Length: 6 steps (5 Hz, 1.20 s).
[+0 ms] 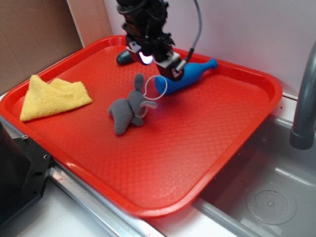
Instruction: Grab the blue bottle.
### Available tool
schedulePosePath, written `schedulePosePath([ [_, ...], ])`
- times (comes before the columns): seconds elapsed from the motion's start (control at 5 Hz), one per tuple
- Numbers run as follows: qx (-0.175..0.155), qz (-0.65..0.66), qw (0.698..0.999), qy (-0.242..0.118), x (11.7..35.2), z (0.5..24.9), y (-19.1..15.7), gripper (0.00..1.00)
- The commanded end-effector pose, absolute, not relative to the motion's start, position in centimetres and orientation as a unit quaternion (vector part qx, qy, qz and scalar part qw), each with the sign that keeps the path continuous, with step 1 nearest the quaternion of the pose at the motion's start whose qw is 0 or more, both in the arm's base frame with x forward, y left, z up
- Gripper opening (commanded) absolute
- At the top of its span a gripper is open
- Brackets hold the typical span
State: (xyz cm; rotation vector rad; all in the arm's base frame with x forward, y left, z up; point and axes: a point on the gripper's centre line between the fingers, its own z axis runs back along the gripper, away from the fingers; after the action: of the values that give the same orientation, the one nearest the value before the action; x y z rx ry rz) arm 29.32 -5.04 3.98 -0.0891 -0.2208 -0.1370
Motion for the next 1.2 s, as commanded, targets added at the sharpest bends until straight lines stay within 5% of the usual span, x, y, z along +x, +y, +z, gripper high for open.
schedulePosePath([
  [0.0,-0.103,-0.123,0.983,-0.088,30.7,3.1,-7.1,0.73],
  [0.2,-0.093,-0.101,0.986,-0.098,29.9,3.7,-6.9,0.0],
  [0.4,-0.047,-0.044,0.994,-0.084,28.6,6.0,-6.3,0.0],
  [1.0,-0.042,0.191,0.979,-0.06,20.1,16.4,-4.6,0.0],
])
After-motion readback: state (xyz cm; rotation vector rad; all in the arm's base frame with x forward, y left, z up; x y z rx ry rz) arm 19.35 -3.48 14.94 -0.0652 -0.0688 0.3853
